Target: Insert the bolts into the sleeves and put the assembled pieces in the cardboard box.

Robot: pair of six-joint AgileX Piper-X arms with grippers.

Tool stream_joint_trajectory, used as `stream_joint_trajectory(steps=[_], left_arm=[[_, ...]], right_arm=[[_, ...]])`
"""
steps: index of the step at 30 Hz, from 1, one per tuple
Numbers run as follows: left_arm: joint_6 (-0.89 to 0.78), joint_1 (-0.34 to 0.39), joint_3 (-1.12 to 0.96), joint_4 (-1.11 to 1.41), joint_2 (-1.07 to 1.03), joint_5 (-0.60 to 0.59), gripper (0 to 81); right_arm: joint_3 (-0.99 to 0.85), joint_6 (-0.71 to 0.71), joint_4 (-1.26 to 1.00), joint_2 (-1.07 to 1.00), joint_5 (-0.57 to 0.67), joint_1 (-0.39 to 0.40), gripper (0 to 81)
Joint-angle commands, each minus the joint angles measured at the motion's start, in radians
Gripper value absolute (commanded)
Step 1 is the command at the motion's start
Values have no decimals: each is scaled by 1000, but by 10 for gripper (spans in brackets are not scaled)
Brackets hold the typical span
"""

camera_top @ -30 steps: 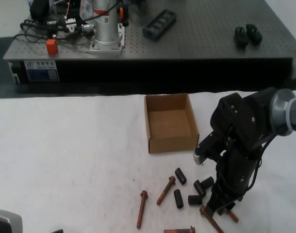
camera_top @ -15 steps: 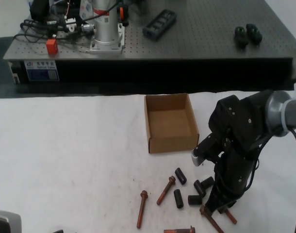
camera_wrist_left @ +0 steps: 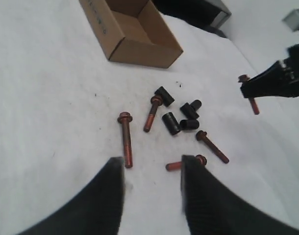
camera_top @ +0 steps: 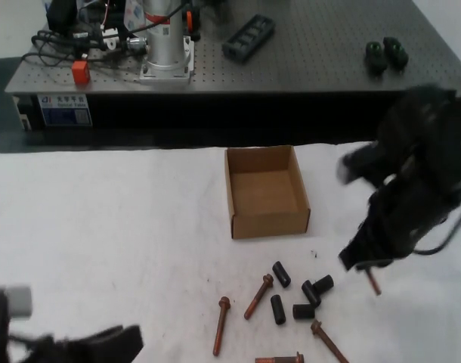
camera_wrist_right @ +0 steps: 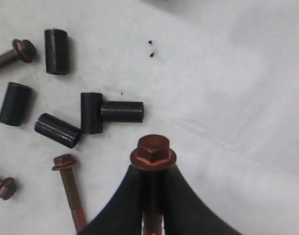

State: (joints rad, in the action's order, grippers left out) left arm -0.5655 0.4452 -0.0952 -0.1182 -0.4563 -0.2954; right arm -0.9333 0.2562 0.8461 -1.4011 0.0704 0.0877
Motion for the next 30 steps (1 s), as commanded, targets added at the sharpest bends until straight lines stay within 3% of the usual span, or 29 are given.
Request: stream_joint_trajectory(steps=[1,5,14,21,30], left_arm=[[47,-2,-151,1,-226,-36,342],[196,26,-388,-38,-528,-110,337],[695,233,-1042,-461,-1159,-27,337],[1021,331,-1418,-737,-1462,31,337],[1191,379,-1592,-829,-1657,108,337]], right_arm=[[21,-16,31,72,15,-17,22],[89,-47,62,214,25,-46,22],[246,-177,87,490,37,-90,22],[274,-189,149,564,37,-153,22],[274,-193,127,563,124,-240,22]])
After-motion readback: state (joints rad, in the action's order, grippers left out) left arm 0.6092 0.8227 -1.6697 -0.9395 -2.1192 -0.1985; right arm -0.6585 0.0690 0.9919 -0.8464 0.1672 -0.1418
